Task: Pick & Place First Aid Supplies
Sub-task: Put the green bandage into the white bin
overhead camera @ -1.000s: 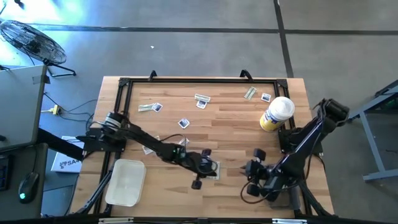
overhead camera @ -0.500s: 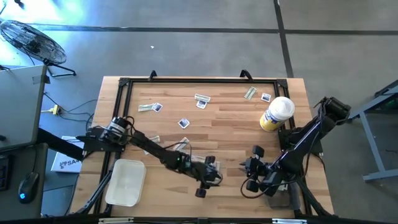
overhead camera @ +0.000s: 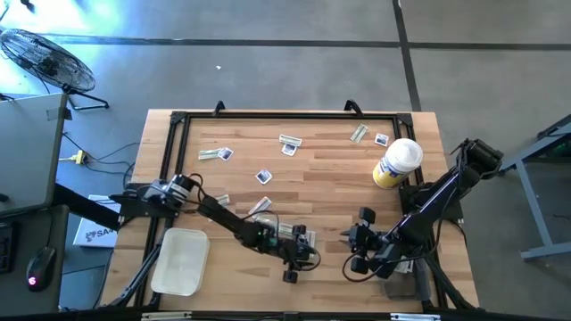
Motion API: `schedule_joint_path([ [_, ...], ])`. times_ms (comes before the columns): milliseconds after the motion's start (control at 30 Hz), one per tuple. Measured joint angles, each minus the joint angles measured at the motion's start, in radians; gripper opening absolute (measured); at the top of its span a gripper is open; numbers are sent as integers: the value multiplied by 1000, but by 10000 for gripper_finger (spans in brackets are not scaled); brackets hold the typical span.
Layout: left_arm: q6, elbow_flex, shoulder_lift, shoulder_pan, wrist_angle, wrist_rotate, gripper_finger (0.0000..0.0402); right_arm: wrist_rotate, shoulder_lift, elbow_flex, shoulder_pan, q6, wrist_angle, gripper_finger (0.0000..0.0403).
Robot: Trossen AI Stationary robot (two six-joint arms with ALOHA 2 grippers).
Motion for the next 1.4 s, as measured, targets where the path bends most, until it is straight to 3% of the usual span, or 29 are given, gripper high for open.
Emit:
schedule_joint_path([
  [367,-25,0,23,1,-22,-36,144,0,0,0,0,0,6,82],
  [733,-35,1,22,20,-41,-39,10,10,0,2,0,0,12,82],
  [967,-45,-2,15,21,-1,-49,3,11,0,2,0,5,16,82],
  [1100,-65,-3,-42,22,7,-25,2,8,0,2,0,6,20,82],
  [1233,-74,-2,-116,7,-25,68,1,8,0,2,0,7,20,82],
  [1400,-64,-2,-274,-46,-294,143,1,-5,0,2,0,7,19,82],
])
